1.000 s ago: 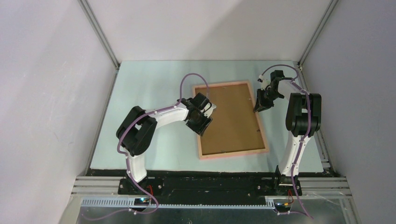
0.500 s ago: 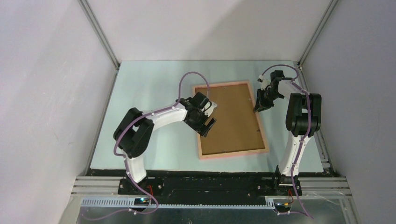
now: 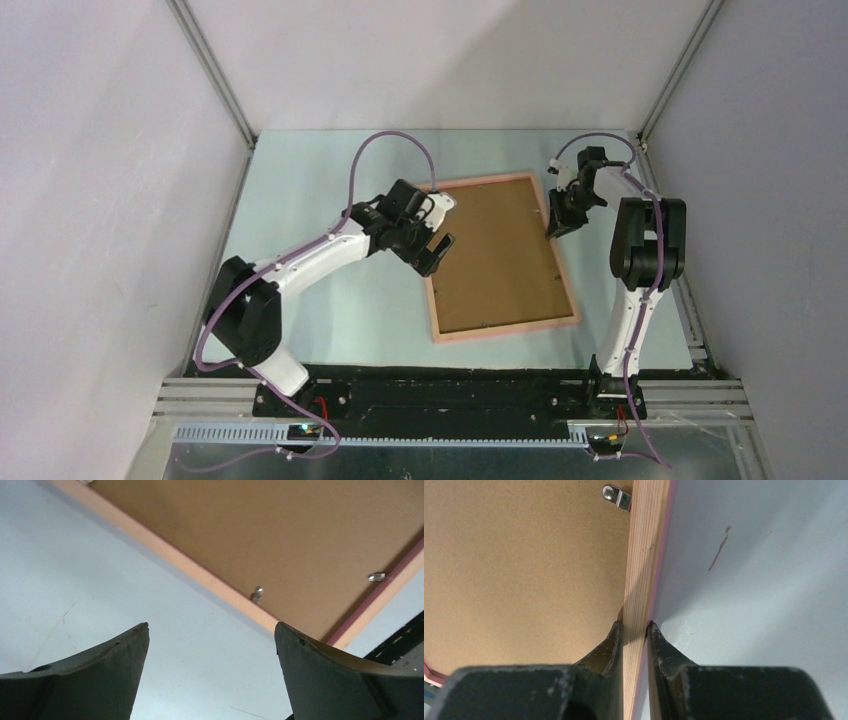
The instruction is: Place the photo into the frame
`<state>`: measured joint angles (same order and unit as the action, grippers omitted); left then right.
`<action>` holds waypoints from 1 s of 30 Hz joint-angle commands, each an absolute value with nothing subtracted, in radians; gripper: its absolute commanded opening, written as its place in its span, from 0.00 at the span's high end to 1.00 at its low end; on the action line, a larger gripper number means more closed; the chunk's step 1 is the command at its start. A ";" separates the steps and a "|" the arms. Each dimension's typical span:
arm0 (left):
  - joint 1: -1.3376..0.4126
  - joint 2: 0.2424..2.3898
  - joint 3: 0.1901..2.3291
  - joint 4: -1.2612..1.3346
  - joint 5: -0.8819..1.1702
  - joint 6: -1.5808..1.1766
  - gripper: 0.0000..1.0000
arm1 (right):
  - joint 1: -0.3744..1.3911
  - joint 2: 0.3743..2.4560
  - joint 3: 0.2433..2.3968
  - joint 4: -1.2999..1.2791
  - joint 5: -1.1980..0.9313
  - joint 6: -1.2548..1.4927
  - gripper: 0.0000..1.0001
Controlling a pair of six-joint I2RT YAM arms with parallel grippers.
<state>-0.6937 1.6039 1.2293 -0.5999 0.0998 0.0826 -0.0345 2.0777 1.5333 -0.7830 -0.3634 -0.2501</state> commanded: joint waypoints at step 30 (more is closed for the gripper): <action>-0.427 1.732 1.336 -0.589 0.067 0.107 0.01 | 0.191 2.421 2.138 -1.164 -0.321 -0.920 1.00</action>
